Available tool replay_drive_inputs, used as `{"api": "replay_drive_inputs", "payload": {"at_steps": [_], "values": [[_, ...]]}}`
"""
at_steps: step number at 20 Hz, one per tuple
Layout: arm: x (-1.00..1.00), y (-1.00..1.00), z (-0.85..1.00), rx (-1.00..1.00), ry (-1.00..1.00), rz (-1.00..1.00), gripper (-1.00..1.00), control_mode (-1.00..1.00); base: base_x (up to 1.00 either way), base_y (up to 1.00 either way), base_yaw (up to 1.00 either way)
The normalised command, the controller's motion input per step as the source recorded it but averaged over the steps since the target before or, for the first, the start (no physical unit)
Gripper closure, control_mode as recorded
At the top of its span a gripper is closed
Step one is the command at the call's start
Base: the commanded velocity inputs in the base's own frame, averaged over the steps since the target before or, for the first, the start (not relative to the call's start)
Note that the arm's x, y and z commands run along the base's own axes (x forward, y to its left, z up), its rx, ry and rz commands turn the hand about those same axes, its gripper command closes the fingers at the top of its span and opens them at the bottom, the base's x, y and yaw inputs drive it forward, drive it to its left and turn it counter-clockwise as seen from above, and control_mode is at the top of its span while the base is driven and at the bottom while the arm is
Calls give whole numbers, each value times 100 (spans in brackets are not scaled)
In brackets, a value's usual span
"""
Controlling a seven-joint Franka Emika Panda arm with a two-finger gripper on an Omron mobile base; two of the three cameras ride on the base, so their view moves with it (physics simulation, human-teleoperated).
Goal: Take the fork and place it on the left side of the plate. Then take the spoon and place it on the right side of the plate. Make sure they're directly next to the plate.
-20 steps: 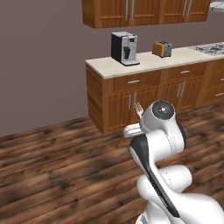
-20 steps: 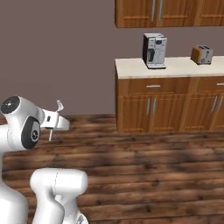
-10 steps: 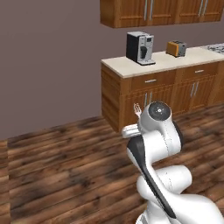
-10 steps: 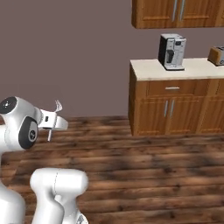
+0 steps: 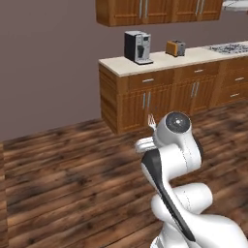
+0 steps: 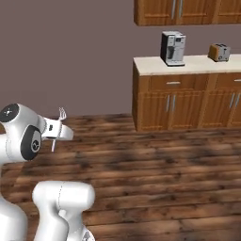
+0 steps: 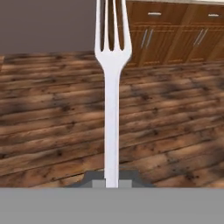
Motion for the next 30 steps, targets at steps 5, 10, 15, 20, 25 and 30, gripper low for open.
{"api": "replay_drive_inputs", "payload": {"at_steps": [5,10,15,20,25,30], "values": [[0,0,0,0,0,0,100,100,-100,-8,-7],[0,0,0,0,0,0,100,100,-98,-23,-4],[0,0,0,0,0,0,100,100,-96,-37,-2],[0,0,0,0,0,0,100,100,-99,-38,-1],[0,0,0,0,0,0,100,100,-100,-39,0],[0,0,0,0,0,0,100,100,-100,-37,0]]}}
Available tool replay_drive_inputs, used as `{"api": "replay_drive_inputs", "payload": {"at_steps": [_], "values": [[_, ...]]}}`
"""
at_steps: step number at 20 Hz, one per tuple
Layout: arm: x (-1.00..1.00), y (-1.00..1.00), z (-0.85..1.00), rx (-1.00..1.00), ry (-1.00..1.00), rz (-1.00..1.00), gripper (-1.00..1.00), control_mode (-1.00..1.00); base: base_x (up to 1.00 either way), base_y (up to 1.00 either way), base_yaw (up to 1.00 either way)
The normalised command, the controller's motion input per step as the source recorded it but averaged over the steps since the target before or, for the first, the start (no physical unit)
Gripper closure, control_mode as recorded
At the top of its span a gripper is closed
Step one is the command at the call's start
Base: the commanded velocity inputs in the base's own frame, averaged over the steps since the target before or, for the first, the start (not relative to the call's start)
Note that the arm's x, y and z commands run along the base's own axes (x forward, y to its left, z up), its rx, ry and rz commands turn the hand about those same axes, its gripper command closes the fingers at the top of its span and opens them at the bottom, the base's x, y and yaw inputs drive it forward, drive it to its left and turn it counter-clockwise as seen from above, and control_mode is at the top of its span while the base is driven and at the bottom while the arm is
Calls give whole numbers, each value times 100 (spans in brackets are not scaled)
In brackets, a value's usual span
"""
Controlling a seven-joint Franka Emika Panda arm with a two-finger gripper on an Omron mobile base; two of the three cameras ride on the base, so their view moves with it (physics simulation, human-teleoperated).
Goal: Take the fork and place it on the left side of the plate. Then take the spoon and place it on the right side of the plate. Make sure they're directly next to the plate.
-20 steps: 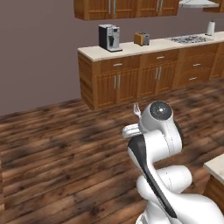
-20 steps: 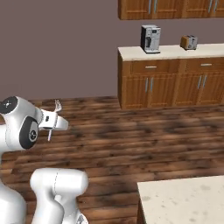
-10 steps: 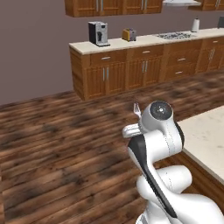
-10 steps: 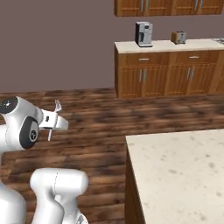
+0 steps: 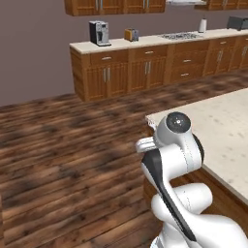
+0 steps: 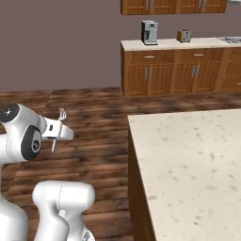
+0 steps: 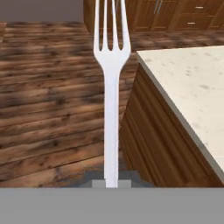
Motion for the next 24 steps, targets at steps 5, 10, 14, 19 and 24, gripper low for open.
{"api": "replay_drive_inputs", "payload": {"at_steps": [5,10,14,19,24], "values": [[0,0,0,0,0,0,100,100,-96,-37,0],[0,0,0,0,0,0,100,100,-97,-43,-2],[0,0,0,0,0,0,100,100,-94,-46,-2],[0,0,0,0,0,0,100,100,-80,-53,-1],[0,0,0,0,0,0,100,100,-19,-81,1]]}}
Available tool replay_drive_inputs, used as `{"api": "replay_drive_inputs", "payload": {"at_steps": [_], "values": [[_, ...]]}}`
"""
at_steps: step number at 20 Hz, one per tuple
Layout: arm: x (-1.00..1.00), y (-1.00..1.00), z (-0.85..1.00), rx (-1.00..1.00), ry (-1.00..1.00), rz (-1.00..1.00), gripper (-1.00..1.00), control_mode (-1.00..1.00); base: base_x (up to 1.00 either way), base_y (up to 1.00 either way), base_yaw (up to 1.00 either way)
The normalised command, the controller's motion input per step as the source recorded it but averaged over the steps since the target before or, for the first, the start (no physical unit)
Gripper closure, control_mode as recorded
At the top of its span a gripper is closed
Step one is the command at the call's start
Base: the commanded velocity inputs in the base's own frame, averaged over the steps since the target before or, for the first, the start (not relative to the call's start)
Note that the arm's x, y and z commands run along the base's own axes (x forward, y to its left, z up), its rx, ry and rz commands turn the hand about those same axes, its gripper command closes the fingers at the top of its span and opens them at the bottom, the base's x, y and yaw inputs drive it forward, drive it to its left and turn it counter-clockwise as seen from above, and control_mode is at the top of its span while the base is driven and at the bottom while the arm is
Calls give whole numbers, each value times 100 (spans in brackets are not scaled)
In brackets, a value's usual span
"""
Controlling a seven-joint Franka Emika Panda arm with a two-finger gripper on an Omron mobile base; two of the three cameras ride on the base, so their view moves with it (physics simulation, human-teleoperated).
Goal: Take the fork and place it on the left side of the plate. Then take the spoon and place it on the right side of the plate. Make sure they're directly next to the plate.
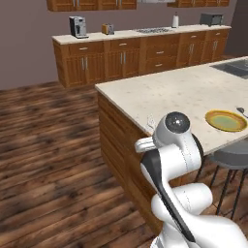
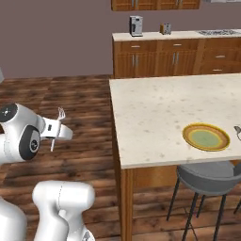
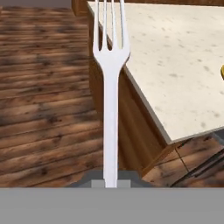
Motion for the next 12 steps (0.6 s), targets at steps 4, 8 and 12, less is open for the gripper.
{"api": "replay_drive_inputs", "payload": {"at_steps": [4,8,12], "values": [[0,0,0,0,0,0,100,100,7,-97,6],[0,0,0,0,0,0,100,100,11,-89,8],[0,0,0,0,0,0,100,100,2,-75,9]]}}
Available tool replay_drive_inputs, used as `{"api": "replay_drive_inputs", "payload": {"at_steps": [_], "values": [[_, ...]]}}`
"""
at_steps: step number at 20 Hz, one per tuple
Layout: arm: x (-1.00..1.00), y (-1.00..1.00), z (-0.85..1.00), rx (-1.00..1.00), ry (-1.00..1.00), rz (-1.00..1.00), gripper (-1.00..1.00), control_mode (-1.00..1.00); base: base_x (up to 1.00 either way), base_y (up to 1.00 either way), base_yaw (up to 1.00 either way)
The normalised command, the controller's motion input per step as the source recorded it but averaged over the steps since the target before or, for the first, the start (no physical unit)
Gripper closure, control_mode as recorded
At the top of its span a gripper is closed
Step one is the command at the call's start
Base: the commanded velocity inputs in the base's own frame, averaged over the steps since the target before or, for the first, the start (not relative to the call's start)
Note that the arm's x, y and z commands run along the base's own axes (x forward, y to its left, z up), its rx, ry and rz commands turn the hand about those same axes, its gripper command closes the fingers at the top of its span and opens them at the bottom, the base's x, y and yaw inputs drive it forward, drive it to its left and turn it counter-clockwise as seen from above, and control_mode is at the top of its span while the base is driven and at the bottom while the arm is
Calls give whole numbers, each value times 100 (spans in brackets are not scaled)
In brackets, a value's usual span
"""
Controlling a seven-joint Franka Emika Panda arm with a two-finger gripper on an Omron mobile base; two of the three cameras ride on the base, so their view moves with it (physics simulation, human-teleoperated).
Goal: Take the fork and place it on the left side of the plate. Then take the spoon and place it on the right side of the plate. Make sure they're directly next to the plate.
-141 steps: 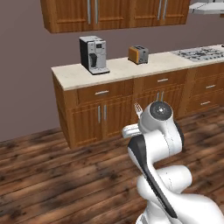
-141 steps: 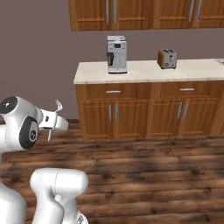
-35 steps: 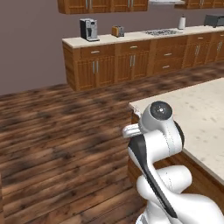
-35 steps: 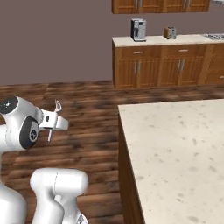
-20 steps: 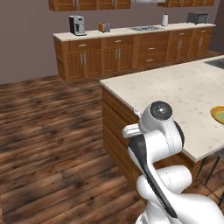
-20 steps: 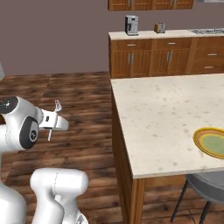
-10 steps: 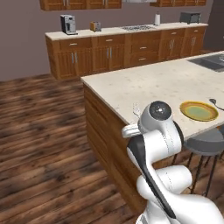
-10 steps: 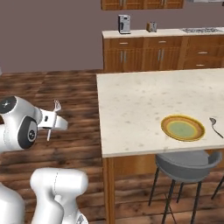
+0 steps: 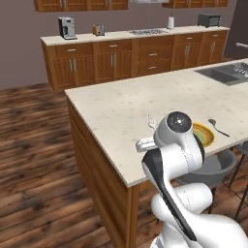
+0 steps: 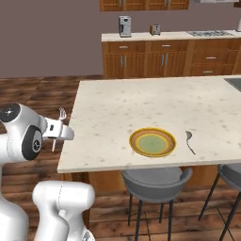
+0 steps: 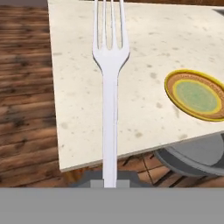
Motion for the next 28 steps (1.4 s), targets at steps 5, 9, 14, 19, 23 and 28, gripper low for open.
{"api": "replay_drive_inputs", "payload": {"at_steps": [5,9,14,19,23,28], "values": [[0,0,0,0,0,0,100,100,23,-47,15],[0,0,0,0,0,0,100,100,52,-22,19],[37,-18,-43,0,13,13,100,-100,10,-4,3],[40,-32,-60,1,25,8,100,-100,0,0,0],[45,-17,-57,0,28,6,100,-100,0,0,0],[43,-23,-49,1,19,9,100,-100,0,0,0]]}}
